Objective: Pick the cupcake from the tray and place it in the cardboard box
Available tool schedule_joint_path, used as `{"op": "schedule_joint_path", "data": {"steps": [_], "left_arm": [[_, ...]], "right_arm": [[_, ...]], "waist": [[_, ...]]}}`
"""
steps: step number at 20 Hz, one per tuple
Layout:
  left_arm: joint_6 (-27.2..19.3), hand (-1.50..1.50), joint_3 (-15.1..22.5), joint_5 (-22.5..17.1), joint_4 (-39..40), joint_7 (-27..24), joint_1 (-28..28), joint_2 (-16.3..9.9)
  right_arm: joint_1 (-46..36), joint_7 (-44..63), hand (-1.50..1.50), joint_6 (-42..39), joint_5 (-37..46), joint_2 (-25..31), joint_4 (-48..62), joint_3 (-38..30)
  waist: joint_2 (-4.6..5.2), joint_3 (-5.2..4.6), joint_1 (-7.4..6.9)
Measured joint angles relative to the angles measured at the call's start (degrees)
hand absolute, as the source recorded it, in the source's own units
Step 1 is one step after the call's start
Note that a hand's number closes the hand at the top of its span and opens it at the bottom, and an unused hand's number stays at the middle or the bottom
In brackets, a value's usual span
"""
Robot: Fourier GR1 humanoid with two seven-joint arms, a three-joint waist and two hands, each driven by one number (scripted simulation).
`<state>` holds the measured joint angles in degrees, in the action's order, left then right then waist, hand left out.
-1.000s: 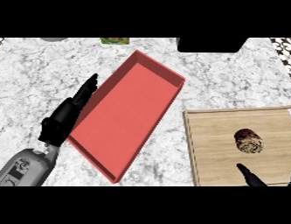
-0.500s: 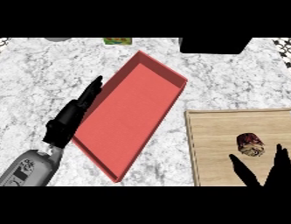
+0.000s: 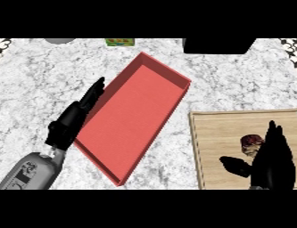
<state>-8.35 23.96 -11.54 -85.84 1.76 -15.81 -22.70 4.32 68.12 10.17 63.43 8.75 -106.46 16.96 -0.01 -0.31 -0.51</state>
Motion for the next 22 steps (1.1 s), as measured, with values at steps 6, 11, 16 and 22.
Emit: {"op": "schedule_joint_path", "data": {"steps": [6, 11, 16, 22], "left_arm": [[0.3, 0.0, -0.7, 0.9, -0.1, 0.5, 0.4, 0.7], [0.6, 0.0, -1.3, 2.4, -1.3, 0.9, 1.4, 1.8], [1.5, 0.0, -2.2, 3.8, -0.9, 1.0, 1.6, 2.9], [3.5, 0.0, -3.9, 4.3, -1.6, 0.8, 3.0, 3.1]], "right_arm": [[-2.4, 0.1, -1.5, -4.3, 2.6, -5.2, 3.1, -2.5], [-4.1, -0.8, -1.5, -6.8, 5.4, -7.6, 4.2, -4.2], [-5.4, -2.9, -1.5, -8.2, 5.9, -8.2, 6.3, -7.1], [-5.9, -3.6, -1.5, -9.9, 4.5, -8.5, 7.5, -8.9]], "waist": [[0.03, 0.21, 0.24], [0.01, 0.28, 0.37], [0.0, 0.28, 0.44], [-0.01, 0.29, 0.4]]}}
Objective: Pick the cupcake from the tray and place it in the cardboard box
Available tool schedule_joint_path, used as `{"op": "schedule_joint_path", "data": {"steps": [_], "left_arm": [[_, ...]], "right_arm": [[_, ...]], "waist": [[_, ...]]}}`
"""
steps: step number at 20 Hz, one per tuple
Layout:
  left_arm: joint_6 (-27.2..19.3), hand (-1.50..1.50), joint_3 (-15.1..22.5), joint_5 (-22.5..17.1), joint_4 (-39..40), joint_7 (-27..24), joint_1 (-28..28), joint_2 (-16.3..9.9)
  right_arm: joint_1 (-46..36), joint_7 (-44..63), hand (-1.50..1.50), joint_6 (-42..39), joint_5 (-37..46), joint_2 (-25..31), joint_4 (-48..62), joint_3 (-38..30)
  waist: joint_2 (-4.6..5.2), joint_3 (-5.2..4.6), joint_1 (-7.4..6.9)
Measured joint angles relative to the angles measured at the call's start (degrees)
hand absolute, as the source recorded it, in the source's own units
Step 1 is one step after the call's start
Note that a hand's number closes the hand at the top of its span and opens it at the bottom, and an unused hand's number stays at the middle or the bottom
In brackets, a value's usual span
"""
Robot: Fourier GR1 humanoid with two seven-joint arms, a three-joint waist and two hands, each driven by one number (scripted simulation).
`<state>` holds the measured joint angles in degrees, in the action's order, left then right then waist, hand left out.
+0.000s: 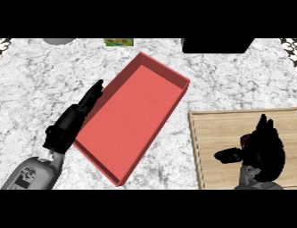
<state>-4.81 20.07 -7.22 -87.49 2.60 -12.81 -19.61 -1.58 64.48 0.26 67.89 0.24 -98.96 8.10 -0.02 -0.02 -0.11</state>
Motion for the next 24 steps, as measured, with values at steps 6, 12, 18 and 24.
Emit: {"op": "schedule_joint_path", "data": {"steps": [6, 12, 18, 24], "left_arm": [[1.4, 0.0, -1.3, 1.1, 0.7, -0.1, 0.1, 1.1], [2.2, 0.0, -2.8, 2.6, 1.4, 0.4, -0.7, 3.1], [4.0, 0.0, -4.6, 3.7, 1.5, 0.2, -0.2, 3.8], [5.1, 0.0, -5.7, 4.5, 0.1, 1.5, 0.0, 4.4]], "right_arm": [[-1.1, -1.2, -1.5, -0.1, -2.4, 0.0, 4.3, -2.3], [-1.0, -1.7, -1.5, 0.3, -3.5, -0.1, 7.2, -2.9], [-0.8, -2.4, -1.5, 1.1, -3.4, 0.0, 8.9, -4.3], [0.5, -3.4, 1.5, 2.5, -2.9, 0.1, 10.6, -4.8]], "waist": [[0.04, 0.02, 0.05], [0.03, 0.02, 0.12], [-0.17, -0.2, 0.17], [-0.6, -0.69, 0.07]]}}
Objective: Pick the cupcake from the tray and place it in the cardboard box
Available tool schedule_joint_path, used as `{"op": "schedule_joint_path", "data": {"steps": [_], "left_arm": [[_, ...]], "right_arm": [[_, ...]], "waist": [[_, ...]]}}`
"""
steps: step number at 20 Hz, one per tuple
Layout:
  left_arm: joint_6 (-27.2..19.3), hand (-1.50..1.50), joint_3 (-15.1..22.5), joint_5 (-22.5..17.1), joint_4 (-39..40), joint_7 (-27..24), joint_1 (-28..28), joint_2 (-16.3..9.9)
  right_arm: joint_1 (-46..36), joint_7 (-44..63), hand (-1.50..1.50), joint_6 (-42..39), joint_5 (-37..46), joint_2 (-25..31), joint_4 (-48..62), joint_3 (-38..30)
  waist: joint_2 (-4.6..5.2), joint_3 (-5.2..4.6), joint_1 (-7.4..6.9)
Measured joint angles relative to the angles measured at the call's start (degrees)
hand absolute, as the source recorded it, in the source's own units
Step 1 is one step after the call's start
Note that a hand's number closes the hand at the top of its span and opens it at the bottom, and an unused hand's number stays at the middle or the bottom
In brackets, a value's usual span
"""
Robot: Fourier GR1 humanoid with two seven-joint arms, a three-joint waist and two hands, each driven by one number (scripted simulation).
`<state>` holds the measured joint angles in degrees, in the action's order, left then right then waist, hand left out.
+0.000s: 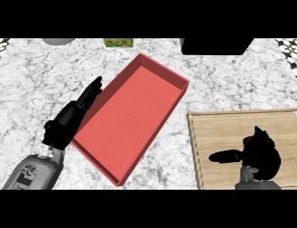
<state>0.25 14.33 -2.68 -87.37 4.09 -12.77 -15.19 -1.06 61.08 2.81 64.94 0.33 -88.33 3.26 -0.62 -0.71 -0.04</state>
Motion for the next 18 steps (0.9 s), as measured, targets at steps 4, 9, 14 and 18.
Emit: {"op": "schedule_joint_path", "data": {"steps": [4, 9, 14, 18], "left_arm": [[0.2, 0.0, 0.0, 1.2, 0.7, -1.0, 0.5, 1.0], [1.4, 0.0, -0.6, 1.2, -0.9, 0.2, 1.1, 1.1], [1.5, 0.0, 0.2, 2.3, -0.2, -0.7, 1.2, 2.3], [2.9, 0.0, 2.0, 2.2, -0.2, -0.8, -0.1, 3.1]], "right_arm": [[0.2, -0.9, 1.5, 0.1, -0.1, 0.6, 0.2, -0.1], [-1.2, -1.8, 1.5, -0.1, 1.9, 1.1, 2.1, -0.7], [-3.0, -10.3, 1.5, -2.9, 3.3, 2.7, 1.7, 6.6], [-7.1, -25.8, 1.5, -8.3, 3.5, 4.1, 0.6, 21.3]], "waist": [[-0.11, -0.25, -0.02], [-0.15, -0.2, -0.19], [-0.06, -0.05, -1.49], [0.45, 0.25, -7.08]]}}
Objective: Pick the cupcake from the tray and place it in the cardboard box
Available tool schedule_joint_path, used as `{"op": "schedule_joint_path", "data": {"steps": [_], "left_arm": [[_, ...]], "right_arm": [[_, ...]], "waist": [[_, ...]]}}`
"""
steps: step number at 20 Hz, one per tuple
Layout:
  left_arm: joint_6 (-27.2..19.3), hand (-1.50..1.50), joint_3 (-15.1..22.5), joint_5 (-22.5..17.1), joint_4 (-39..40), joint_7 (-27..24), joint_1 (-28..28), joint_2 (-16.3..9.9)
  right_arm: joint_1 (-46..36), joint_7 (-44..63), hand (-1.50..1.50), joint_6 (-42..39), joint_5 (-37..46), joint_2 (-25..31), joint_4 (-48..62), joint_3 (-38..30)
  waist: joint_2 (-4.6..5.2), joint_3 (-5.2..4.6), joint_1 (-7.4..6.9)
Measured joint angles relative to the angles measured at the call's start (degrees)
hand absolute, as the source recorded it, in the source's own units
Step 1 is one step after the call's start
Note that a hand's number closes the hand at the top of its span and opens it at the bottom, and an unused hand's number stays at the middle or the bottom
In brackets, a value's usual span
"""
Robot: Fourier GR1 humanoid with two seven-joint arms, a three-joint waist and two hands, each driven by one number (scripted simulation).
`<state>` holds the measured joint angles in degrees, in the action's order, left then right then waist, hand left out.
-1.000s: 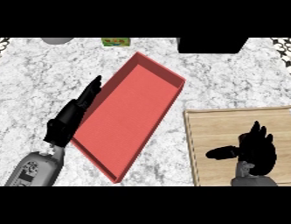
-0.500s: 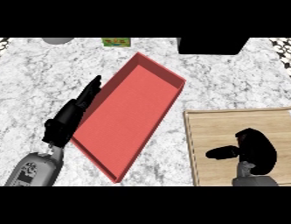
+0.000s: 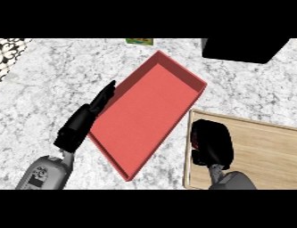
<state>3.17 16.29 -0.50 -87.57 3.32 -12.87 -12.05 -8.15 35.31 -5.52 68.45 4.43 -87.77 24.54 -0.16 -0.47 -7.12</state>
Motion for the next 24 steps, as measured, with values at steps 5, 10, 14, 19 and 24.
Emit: {"op": "schedule_joint_path", "data": {"steps": [5, 10, 14, 19, 24], "left_arm": [[0.4, 0.0, 0.6, 0.0, 0.6, 0.3, -1.0, 0.6], [-1.2, 0.0, -1.2, 0.4, 1.2, 0.9, -0.8, 0.4], [-2.2, 0.0, -2.2, 1.1, 1.8, 0.4, -0.4, 0.5], [-1.5, 0.0, -3.7, 0.7, 1.9, 0.3, -0.2, -0.4], [-0.7, 0.0, -4.0, 0.8, 0.5, 0.8, 0.5, -0.3]], "right_arm": [[-4.3, -20.1, 1.5, -1.9, -0.6, 3.0, -4.2, 16.2], [-4.8, -36.7, 1.5, -1.0, -5.1, 10.1, -14.4, 22.2], [-3.2, -45.2, 1.5, -4.1, -12.6, 17.8, -26.5, 19.4], [-0.3, -48.1, 1.5, -10.4, -25.4, 22.3, -40.6, 11.4], [0.3, -46.2, 1.5, -16.0, -35.4, 22.5, -44.9, 0.8]], "waist": [[0.0, 0.38, -0.19], [-0.06, 0.49, 4.3], [-0.02, 0.48, 6.45], [0.04, 0.47, 7.4], [0.1, 0.46, 7.35]]}}
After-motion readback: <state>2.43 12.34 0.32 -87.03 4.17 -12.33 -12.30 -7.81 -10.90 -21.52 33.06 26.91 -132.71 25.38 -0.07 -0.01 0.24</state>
